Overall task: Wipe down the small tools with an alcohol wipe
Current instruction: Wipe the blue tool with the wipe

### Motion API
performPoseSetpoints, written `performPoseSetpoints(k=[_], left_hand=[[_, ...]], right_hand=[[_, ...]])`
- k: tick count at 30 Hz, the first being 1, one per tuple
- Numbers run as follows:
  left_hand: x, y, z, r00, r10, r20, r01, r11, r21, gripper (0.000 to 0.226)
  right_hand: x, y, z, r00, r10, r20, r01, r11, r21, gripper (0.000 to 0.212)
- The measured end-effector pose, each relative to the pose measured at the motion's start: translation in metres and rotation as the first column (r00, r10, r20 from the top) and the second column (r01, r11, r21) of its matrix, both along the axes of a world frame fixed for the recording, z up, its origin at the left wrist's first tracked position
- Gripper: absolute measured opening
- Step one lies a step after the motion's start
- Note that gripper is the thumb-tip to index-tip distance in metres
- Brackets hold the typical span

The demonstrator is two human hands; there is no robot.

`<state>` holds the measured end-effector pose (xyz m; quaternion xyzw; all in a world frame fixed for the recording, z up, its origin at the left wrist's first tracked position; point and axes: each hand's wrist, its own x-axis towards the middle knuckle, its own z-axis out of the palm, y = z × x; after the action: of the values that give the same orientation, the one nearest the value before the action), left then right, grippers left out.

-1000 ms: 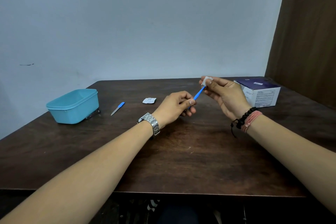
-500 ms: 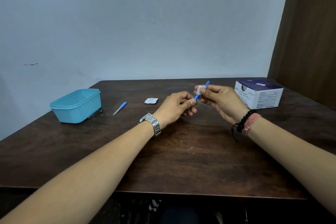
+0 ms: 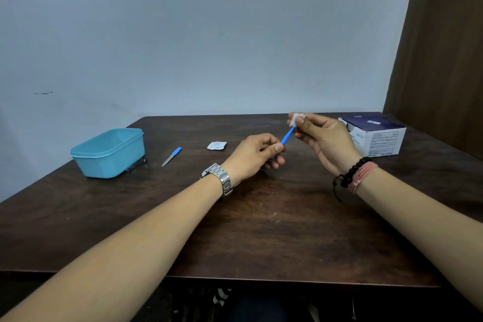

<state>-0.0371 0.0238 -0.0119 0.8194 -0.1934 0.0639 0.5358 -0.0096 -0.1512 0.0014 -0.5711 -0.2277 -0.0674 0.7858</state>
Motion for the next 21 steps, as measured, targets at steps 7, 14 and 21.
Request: performPoseSetpoints(k=[7,14,21], left_hand=[[-0.002,0.001,0.001,1.000,0.012,0.019,-0.011,1.000,-0.003,0.011],[-0.001,0.000,0.000,1.000,0.006,0.017,-0.006,1.000,0.010,0.012],[-0.001,0.002,0.002,1.000,0.000,0.014,0.001,1.000,-0.015,0.016]], right_hand=[[0.000,0.004,-0.008,0.999,0.031,-0.006,-0.032,0.984,-0.174,0.011],[-0.003,0.001,0.000,1.000,0.001,0.009,-0.001,1.000,-0.013,0.021],[-0.003,0.005,-0.005,1.000,-0.011,0.012,0.013,0.987,-0.161,0.010]])
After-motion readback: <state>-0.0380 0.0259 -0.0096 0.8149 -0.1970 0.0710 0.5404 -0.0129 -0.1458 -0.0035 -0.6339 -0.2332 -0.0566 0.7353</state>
